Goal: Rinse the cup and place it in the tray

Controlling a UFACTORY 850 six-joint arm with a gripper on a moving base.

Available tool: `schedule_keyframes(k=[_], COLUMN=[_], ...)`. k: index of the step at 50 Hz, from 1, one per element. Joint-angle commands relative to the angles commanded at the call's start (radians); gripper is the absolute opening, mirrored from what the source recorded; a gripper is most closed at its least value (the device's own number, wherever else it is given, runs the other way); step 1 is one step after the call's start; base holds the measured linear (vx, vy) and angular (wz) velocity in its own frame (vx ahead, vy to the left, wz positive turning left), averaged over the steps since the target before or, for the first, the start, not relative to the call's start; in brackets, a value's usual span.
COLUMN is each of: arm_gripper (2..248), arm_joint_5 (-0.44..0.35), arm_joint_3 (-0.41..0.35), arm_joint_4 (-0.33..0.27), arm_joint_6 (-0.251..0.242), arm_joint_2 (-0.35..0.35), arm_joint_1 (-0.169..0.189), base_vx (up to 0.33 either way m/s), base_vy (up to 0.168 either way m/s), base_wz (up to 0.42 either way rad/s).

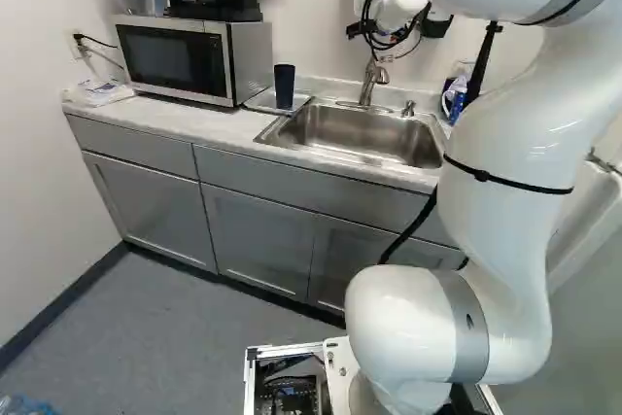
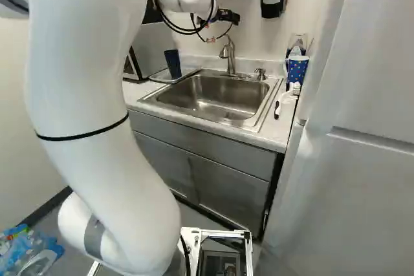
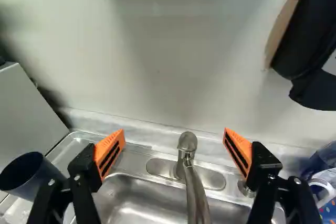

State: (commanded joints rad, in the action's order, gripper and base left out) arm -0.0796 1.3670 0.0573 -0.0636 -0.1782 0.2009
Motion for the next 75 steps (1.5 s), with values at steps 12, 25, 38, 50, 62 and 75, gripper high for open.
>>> schedule_keyframes(k=[12,25,38,50,62,75], arm_gripper=[247,247,247,247,247,247], arm_joint_5=[0.001,0.031,0.14,0.265,0.391,0.527], arm_joint_3=[-0.05,-0.113,-0.174,-0.232,-0.292,-0.355], arm_joint_4=[0.0,0.0,0.0,-0.006,-0.017,-0.03], arm_joint_6=[0.0,0.0,0.0,0.0,0.0,0.0], arm_joint_2=[0.047,0.106,0.166,0.224,0.287,0.356], arm_joint_1=[0.023,0.044,0.066,0.082,0.095,0.108], base_vx=[0.0,0.0,0.0,0.0,0.0,0.0], base_vy=[0.0,0.0,0.0,0.0,0.0,0.0], base_wz=[0.0,0.0,0.0,0.0,0.0,0.0])
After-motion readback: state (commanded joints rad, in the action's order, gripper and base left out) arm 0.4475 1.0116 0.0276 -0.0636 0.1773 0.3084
